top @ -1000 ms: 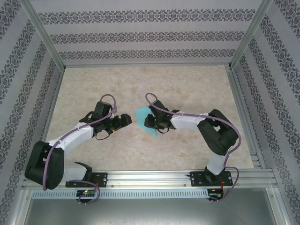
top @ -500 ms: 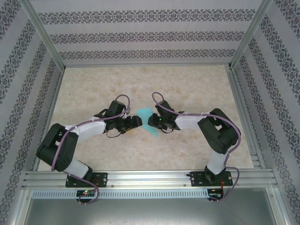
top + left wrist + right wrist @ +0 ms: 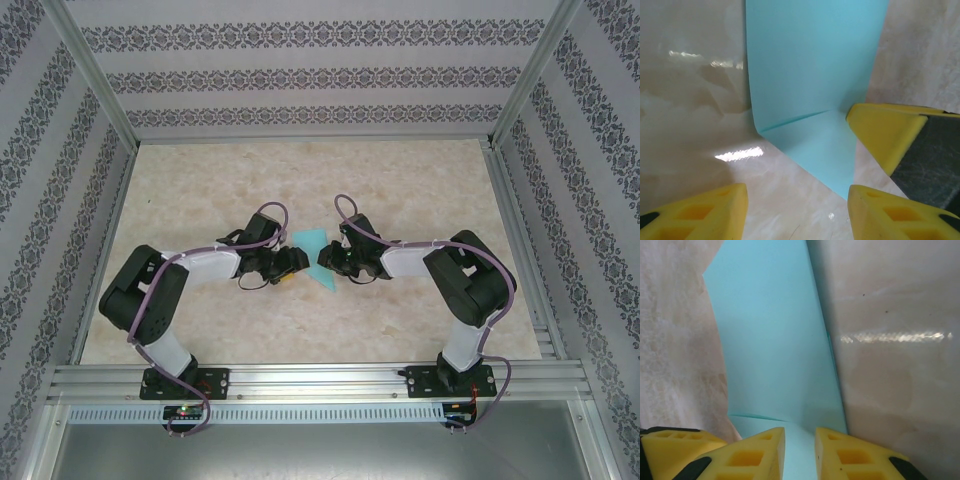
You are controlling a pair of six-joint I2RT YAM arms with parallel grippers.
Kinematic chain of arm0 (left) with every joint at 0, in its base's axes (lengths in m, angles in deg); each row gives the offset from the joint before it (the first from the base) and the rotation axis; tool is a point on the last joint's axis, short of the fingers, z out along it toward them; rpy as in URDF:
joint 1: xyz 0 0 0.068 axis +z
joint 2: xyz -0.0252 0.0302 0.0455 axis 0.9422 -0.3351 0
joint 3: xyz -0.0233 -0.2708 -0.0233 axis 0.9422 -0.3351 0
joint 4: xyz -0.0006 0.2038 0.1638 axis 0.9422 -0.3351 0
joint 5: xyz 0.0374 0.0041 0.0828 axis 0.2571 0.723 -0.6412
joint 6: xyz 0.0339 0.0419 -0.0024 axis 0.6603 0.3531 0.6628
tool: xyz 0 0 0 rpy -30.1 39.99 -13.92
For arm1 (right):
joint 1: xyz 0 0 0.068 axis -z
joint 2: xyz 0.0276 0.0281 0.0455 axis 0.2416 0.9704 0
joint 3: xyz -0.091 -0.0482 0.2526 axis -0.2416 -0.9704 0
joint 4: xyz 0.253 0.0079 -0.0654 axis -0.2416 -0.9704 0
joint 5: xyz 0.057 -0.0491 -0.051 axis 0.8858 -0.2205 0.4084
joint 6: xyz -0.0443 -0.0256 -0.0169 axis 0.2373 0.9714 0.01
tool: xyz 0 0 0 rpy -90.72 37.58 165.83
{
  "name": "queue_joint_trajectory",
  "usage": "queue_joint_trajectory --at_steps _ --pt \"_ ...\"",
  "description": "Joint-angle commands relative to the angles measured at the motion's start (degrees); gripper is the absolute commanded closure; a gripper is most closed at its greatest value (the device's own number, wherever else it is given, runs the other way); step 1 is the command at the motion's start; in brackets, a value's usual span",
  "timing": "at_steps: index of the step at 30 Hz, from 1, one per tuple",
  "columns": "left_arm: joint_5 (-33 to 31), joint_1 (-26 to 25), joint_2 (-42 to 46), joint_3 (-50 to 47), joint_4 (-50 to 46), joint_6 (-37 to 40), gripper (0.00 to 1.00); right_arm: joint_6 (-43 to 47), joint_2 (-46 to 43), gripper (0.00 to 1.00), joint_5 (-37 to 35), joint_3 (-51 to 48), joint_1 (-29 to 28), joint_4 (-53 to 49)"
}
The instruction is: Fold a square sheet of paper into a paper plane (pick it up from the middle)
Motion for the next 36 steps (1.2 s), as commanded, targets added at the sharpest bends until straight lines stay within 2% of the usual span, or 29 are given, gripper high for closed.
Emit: queue_joint_trajectory --at_steps 1,5,13,21,29,36 --pt "-0.4 -0.5 -1.5 1.8 5.0 -2.9 0.47 -0.2 2.8 0.76 -1.6 -2.4 1.2 -3.3" --pt "-1.0 -0.5 -3.1 3.4 4.7 -3.9 0.51 -0.3 3.2 0.77 -1.5 -2.5 1.5 -3.1" --pt "-1.6 -0.6 -5.0 5.2 3.5 -3.1 0.49 -0.2 3.8 0.77 -1.2 -2.4 1.6 -2.7" --pt "-5.7 -0.6 -2.4 4.3 -0.2 -3.2 0.37 -0.2 3.9 0.78 -1.3 -2.4 1.9 -2.9" --pt "-1.5 -0.5 -5.5 4.8 4.1 -4.3 0.46 -0.2 4.5 0.78 -0.9 -2.5 1.9 -2.5" --pt "1.2 -0.4 -6.7 4.8 7.1 -5.3 0.47 -0.7 4.0 0.78 -0.5 -2.6 2.0 -2.2"
